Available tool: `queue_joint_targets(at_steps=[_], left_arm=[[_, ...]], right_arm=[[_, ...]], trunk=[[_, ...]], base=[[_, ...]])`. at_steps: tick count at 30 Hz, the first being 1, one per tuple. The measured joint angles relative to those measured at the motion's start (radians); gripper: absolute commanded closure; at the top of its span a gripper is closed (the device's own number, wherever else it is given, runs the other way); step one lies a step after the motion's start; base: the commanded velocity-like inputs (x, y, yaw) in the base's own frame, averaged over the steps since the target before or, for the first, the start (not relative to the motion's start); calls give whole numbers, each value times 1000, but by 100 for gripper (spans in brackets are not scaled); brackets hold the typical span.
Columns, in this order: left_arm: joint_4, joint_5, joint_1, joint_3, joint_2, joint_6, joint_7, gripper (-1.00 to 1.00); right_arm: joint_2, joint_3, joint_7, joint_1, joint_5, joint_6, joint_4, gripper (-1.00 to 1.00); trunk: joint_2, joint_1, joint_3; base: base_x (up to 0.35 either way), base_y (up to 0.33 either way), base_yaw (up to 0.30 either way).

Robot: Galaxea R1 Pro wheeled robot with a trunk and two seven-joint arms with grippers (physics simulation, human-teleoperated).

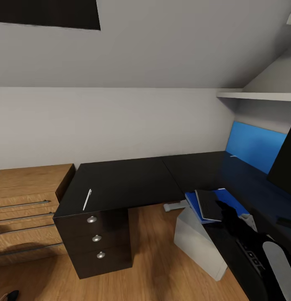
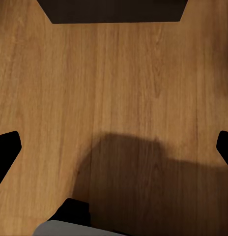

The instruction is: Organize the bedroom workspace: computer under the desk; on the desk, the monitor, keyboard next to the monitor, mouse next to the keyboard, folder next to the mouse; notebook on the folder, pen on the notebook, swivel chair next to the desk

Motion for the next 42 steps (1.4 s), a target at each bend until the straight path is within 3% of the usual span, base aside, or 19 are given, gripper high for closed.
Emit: queue_joint_targets(at_steps=[4,15,22,24,25,30,38,40,42], left_arm=[[0,1,0,-1,0,0,0,-100],[0,2,0,0,0,1,0,-100],[1,2,0,-1,0,1,0,-100],[1,2,0,-2,0,1,0,-100],[1,2,0,-2,0,1,0,-100],[1,2,0,-2,0,1,0,-100],[1,2,0,-2,-1,1,0,-100],[1,1,0,-2,-1,1,0,-100],[1,-1,0,-2,-1,0,1,-100]], right_arm=[[0,-18,73,0,1,20,-2,-100],[-2,9,89,0,21,23,-3,-100],[-3,132,90,0,173,19,-4,-100],[-1,174,88,0,226,17,-4,-100],[-1,216,87,0,273,16,-4,-100],[5,319,67,-1,398,15,-4,-100],[12,493,-19,-5,483,13,-4,-100],[34,556,-50,-6,548,13,-4,-100],[66,617,-82,-7,681,12,-4,-100]], trunk=[[0,0,0],[0,0,0],[0,0,0],[0,0,0],[0,0,0],[0,0,0],[0,0,0],[0,0,0],[0,0,0]], base=[[0,0,64],[0,0,238],[0,0,280],[0,0,284],[0,0,284],[0,0,284],[0,0,284],[0,0,276],[4,14,137]])
